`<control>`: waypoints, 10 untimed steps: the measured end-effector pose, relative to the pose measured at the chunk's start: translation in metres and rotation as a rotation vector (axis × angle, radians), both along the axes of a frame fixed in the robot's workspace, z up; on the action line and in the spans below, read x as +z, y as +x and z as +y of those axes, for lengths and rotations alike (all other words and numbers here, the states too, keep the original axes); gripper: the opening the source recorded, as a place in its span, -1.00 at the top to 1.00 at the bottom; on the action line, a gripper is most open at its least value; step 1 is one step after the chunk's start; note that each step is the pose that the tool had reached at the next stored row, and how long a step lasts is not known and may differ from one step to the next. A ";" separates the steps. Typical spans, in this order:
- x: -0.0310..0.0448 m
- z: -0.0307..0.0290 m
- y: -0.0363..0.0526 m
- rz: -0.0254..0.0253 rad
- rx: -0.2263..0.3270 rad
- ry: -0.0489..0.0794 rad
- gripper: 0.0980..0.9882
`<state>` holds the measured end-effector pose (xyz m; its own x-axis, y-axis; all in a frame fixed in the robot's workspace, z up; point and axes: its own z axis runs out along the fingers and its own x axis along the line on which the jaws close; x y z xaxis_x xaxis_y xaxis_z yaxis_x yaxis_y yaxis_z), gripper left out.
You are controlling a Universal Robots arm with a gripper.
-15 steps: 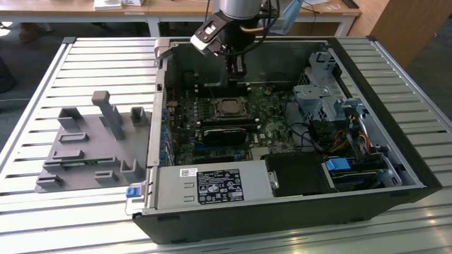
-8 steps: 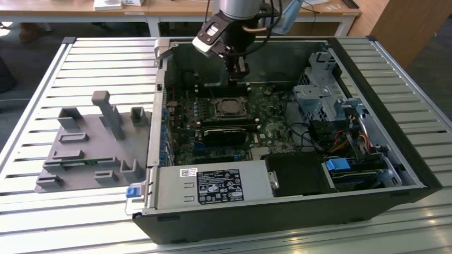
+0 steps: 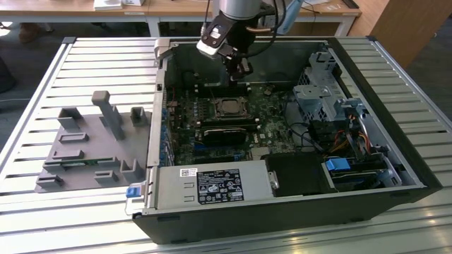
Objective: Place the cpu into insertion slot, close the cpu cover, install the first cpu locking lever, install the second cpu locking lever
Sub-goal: 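Install the first cpu locking lever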
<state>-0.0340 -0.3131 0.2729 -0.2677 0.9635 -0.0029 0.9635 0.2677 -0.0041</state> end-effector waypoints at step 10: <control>-0.0017 0.0000 0.0000 -0.0002 0.173 0.004 0.98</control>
<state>-0.0340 -0.3131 0.2712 -0.4292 0.9032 0.0007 0.9032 0.4292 -0.0025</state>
